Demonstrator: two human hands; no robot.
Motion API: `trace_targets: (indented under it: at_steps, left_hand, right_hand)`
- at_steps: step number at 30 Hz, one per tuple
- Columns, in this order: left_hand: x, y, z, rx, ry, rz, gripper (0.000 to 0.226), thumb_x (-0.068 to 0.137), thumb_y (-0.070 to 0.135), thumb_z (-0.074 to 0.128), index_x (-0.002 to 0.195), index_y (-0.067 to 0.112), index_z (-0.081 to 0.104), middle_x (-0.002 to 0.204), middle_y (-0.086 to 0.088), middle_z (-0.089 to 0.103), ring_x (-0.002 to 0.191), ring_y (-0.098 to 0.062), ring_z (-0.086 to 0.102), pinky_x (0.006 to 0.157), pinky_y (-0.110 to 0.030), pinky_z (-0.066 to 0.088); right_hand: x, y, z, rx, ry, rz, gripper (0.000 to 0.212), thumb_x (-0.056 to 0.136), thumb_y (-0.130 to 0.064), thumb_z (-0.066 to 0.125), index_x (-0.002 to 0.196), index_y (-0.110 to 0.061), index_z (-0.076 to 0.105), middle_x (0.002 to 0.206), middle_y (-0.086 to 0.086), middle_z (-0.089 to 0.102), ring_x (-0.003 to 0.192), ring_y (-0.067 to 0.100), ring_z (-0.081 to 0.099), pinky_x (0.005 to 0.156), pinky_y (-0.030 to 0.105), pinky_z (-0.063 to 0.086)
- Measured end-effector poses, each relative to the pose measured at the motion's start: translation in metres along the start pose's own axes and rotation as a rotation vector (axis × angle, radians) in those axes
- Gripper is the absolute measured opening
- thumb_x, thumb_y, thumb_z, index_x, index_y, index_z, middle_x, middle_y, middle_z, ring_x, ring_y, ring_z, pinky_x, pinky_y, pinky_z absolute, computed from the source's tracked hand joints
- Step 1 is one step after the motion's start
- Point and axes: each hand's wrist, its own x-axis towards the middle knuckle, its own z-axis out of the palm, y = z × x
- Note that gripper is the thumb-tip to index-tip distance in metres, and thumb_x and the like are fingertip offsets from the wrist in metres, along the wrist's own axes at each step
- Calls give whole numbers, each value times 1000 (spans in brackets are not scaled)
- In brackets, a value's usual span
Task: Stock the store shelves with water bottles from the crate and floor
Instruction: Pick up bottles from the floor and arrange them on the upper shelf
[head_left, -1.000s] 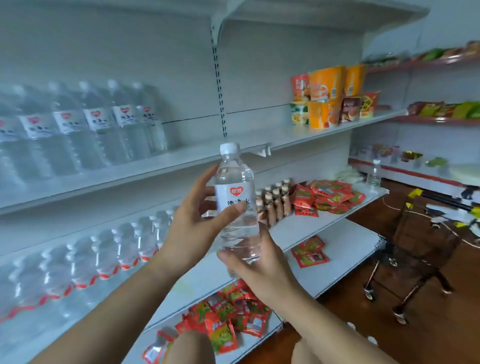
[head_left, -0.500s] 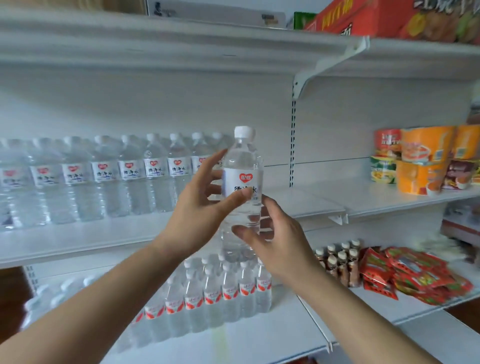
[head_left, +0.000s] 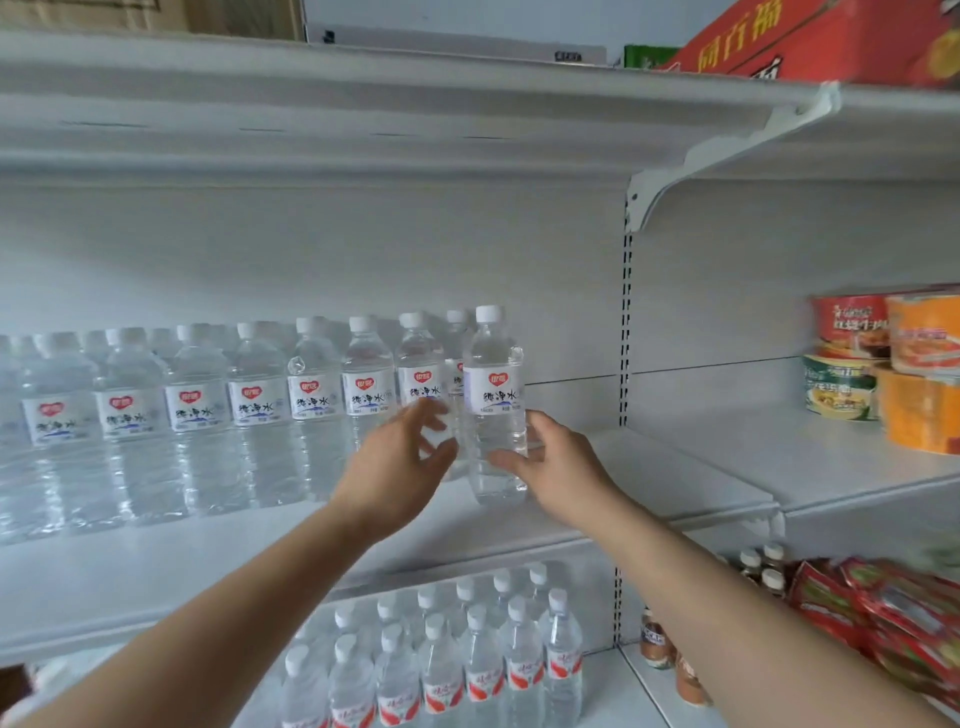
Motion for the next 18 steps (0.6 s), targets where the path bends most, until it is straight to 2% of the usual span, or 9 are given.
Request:
trace_targets:
  at_steps: [2, 5, 7, 10, 11, 14, 16, 18]
  left_hand:
    - [2, -24, 15, -21, -55, -125, 32, 95, 22, 66, 125, 20, 57, 114, 2, 66, 95, -18, 67, 88, -36, 53]
    - [10, -42, 24, -87, -133, -254, 31, 91, 19, 67, 120, 23, 57, 108, 1, 66, 93, -20, 65, 85, -36, 52]
    - [14, -46, 28, -64, -143, -237, 32, 91, 21, 66, 122, 23, 57, 109, 2, 62, 95, -20, 63, 87, -34, 50]
    - [14, -48, 32, -13, -154, -197, 37, 92, 22, 65, 127, 22, 55, 113, 2, 56, 97, -17, 58, 90, -30, 46]
    - [14, -49, 33, -16, -150, -193, 37, 92, 22, 65, 128, 22, 54, 113, 2, 55, 96, -17, 57, 90, -30, 46]
    - [15, -50, 34, -12, -145, -187, 37, 92, 23, 64, 128, 22, 54, 113, 3, 53, 94, -15, 56, 91, -29, 45]
    - [14, -49, 33, -5, -137, -175, 33, 93, 22, 63, 125, 20, 55, 112, 3, 54, 94, -15, 56, 89, -28, 44]
    - [11, -47, 31, -27, -95, -149, 23, 93, 18, 62, 115, 16, 60, 107, 3, 57, 90, -15, 57, 84, -27, 43]
  right_hand:
    - [18, 11, 10, -32, -9, 15, 37, 86, -39, 78, 119, -31, 63, 107, -6, 72, 99, 18, 69, 89, 32, 55]
    - [42, 19, 22, -55, -36, 26, 36, 85, -43, 77, 115, -27, 64, 110, 0, 71, 102, 20, 68, 92, 36, 55]
    - [55, 22, 28, -84, -55, 40, 39, 85, -44, 77, 115, -23, 65, 109, 2, 72, 101, 20, 68, 92, 36, 55]
    - [68, 29, 35, -107, -68, 49, 58, 75, -61, 70, 116, -21, 64, 110, 1, 72, 100, 20, 69, 94, 41, 55]
    - [71, 30, 38, -115, -80, 46, 57, 77, -60, 69, 118, -21, 64, 112, 1, 72, 102, 20, 68, 95, 41, 55]
    - [77, 27, 42, -152, -115, 63, 41, 94, -40, 67, 129, -20, 60, 122, 0, 62, 111, 21, 62, 102, 35, 49]
    - [78, 23, 42, -207, -148, 87, 49, 98, -43, 61, 139, -19, 52, 134, 4, 55, 123, 24, 56, 106, 36, 45]
    - [74, 17, 42, -250, -190, 155, 71, 98, -51, 56, 154, -16, 30, 152, 9, 44, 137, 27, 47, 113, 39, 39]
